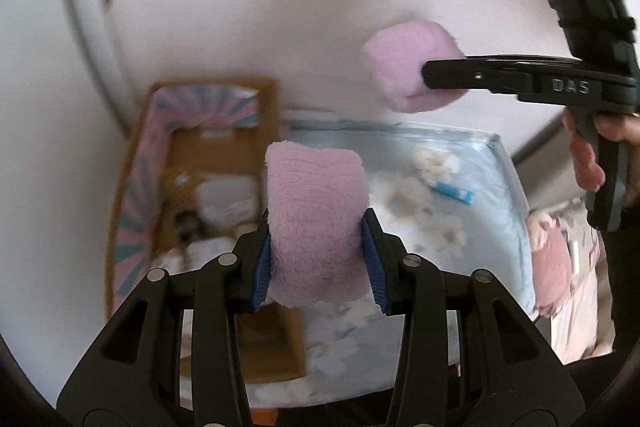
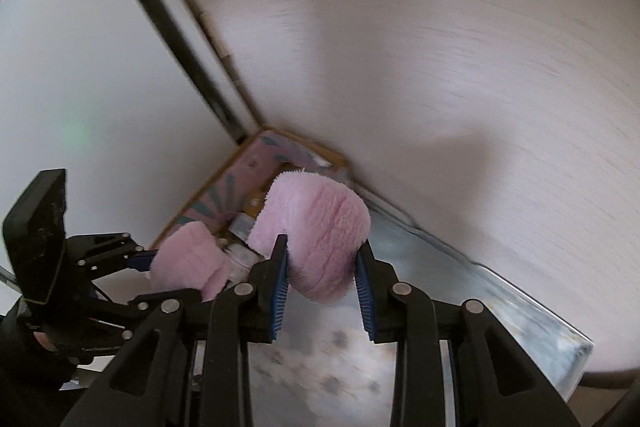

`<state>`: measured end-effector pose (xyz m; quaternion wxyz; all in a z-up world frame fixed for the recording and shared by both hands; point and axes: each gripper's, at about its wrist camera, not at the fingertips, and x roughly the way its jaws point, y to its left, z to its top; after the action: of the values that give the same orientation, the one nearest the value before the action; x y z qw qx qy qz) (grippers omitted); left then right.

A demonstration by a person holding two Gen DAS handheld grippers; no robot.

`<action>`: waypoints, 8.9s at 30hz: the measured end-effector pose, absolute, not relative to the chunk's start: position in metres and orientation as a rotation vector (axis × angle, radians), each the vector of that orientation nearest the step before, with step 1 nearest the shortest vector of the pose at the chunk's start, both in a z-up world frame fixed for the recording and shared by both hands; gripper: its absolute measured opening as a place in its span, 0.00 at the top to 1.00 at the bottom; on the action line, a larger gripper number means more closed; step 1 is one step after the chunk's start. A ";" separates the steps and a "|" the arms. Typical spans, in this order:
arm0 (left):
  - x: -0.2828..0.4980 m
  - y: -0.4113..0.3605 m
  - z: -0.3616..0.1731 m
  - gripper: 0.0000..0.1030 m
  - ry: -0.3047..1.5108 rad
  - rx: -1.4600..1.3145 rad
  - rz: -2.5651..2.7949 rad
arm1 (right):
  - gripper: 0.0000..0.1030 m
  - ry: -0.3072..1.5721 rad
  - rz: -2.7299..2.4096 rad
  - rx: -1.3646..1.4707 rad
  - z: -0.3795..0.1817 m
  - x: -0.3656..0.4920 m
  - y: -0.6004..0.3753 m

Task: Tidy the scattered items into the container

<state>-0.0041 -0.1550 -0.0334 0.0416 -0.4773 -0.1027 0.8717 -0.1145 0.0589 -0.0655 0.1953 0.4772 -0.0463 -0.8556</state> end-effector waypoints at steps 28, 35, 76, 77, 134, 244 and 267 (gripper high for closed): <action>0.035 -0.247 -0.114 0.35 -0.429 -1.708 2.672 | 0.38 0.025 -2.167 1.432 -0.123 -0.177 -0.104; 0.032 -0.241 -0.104 0.00 -0.384 -1.649 2.703 | 0.35 -0.142 -2.275 1.381 -0.106 -0.174 -0.077; -0.034 0.001 -0.062 0.00 0.046 -1.314 2.435 | 0.35 0.014 -2.622 1.410 -0.104 0.000 0.187; -0.038 0.008 -0.070 0.00 0.060 -1.312 2.426 | 0.35 0.022 -2.607 1.418 -0.112 -0.001 0.190; -0.017 -0.027 -0.017 0.62 0.080 -1.187 2.525 | 0.87 0.283 -2.432 1.141 -0.070 -0.050 0.123; 0.041 -0.156 0.035 0.00 -0.130 -1.474 2.904 | 0.31 -0.362 -3.062 1.522 0.003 0.011 0.062; 0.058 -0.126 0.043 0.00 -0.115 -1.417 2.873 | 0.31 -0.456 -3.195 1.546 -0.010 0.064 0.066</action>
<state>0.0576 -0.1265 0.0433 -0.0320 -0.4419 -0.0357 0.8958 0.0637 0.0657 -0.0103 -0.2167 0.4218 -0.1245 -0.8716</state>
